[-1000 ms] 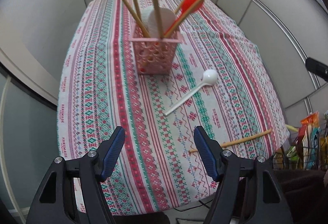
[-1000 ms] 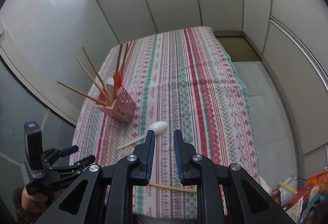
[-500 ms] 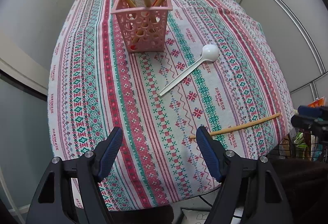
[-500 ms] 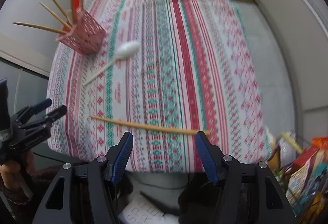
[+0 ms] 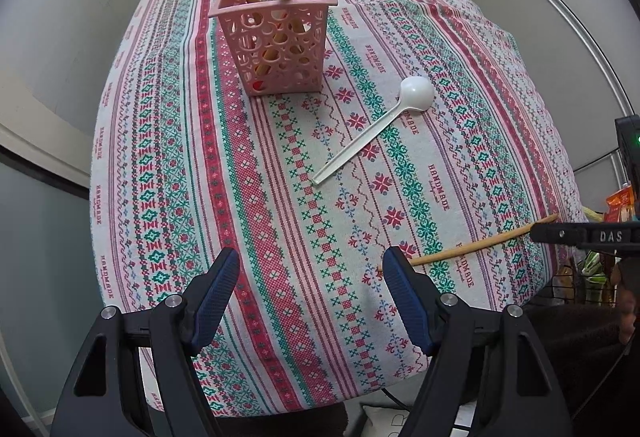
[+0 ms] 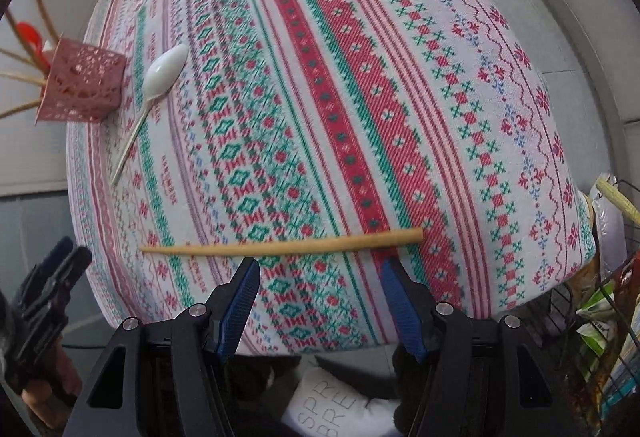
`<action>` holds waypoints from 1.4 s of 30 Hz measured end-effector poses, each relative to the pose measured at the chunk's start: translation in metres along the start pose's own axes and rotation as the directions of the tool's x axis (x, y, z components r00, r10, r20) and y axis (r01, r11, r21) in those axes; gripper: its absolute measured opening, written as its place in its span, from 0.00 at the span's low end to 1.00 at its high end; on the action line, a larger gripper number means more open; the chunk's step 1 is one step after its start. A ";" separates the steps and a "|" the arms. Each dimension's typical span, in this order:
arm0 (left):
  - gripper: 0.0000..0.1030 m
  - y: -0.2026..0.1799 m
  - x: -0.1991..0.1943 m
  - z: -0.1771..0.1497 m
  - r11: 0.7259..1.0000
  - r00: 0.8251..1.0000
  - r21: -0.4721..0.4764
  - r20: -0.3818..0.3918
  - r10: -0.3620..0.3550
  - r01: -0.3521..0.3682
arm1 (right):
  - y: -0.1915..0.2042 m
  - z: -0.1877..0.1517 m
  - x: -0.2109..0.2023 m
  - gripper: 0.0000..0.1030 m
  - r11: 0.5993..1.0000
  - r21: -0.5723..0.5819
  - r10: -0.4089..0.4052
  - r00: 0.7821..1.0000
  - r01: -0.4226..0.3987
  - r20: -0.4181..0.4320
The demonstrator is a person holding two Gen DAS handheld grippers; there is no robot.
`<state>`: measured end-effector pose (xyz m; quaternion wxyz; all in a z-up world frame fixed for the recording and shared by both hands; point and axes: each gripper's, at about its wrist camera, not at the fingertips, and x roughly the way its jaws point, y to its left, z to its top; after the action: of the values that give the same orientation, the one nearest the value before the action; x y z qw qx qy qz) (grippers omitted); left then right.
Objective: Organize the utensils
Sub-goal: 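Move the right gripper to the loose wooden chopstick and grasp it, then lift the chopstick upright with the right gripper while the left grasps the white spoon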
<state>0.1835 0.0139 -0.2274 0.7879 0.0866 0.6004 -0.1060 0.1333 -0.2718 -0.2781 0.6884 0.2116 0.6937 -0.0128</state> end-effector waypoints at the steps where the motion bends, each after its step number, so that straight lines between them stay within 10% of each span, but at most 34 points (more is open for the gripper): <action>1: 0.74 0.000 0.001 0.001 1.000 1.000 0.003 0.000 0.002 -0.002 | -0.002 0.002 0.002 0.65 1.000 0.014 0.002 1.000 -0.002 0.004; 12: 0.74 -0.001 0.010 0.012 0.998 0.999 0.046 0.014 0.034 -0.035 | 0.018 0.033 -0.008 0.61 0.998 0.007 -0.064 0.984 0.063 0.169; 28: 0.74 -0.016 0.014 0.031 0.996 0.998 0.077 0.050 0.046 -0.050 | 0.056 0.088 -0.001 0.15 0.976 -0.064 -0.173 0.926 0.206 0.335; 42: 0.73 -0.085 0.035 0.052 0.963 0.993 0.261 0.106 0.041 -0.068 | 0.025 0.098 -0.017 0.07 0.993 -0.115 0.042 0.964 -0.012 0.264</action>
<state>0.2177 -0.0837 -0.2479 0.8010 0.2019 0.5382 -0.1673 0.2337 -0.2838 -0.2594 0.7861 0.1783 0.5917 0.0072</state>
